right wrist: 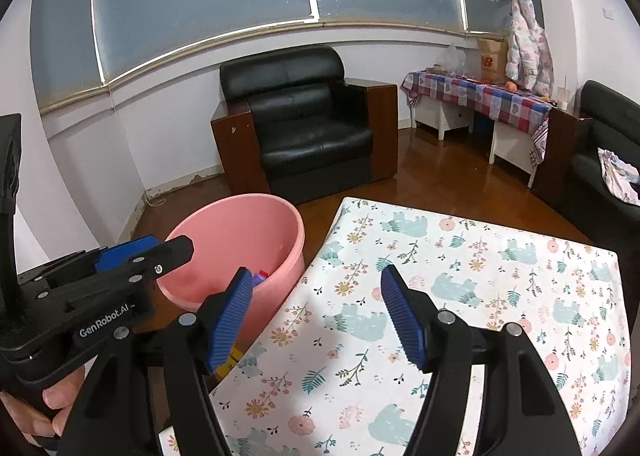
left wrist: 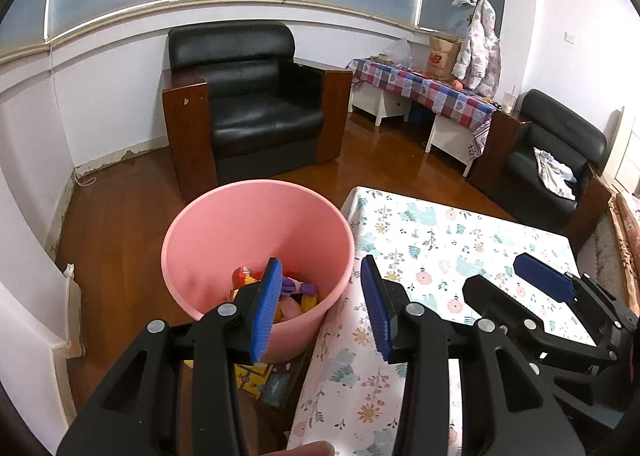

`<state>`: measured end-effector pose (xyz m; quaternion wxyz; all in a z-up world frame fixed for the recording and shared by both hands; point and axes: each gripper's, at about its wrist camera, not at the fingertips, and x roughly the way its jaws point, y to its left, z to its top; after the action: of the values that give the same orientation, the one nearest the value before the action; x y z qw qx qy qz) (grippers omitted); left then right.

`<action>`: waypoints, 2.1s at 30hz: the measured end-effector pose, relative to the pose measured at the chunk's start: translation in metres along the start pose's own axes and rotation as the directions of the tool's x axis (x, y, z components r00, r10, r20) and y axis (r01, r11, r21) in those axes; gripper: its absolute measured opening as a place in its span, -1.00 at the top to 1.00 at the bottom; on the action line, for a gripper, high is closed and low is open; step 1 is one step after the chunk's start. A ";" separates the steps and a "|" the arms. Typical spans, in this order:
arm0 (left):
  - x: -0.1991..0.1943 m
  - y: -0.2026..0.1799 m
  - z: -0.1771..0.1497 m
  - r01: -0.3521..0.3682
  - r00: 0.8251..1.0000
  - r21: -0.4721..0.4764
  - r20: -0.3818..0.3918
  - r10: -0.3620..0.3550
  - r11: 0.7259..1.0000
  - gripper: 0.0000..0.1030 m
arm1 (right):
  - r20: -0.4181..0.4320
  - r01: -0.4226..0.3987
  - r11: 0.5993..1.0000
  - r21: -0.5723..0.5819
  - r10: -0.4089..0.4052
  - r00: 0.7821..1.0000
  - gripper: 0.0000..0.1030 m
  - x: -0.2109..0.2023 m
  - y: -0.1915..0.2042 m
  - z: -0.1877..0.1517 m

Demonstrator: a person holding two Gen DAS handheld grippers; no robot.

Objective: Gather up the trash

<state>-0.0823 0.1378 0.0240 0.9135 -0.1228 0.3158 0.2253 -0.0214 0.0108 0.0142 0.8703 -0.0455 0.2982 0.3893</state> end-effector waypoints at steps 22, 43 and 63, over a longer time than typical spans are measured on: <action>-0.024 -0.023 -0.007 0.031 0.999 0.041 0.039 -0.032 0.999 0.20 | 0.060 0.035 0.999 0.014 -0.036 0.998 -0.28 -0.041 -0.006 -0.005; -0.031 -0.027 -0.009 0.034 0.998 0.046 0.051 -0.036 0.998 0.20 | 0.080 0.041 0.999 0.029 -0.044 0.996 -0.28 -0.053 -0.010 -0.007; -0.037 -0.026 -0.007 0.028 0.998 0.049 0.056 -0.031 0.998 0.20 | 0.085 0.044 0.999 0.031 -0.047 0.995 -0.28 -0.058 -0.011 -0.007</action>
<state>-0.0995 0.1002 0.0440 0.9279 -0.0992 0.2934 0.2076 -0.0473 -0.0366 0.0391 0.8916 -0.0227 0.2652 0.3664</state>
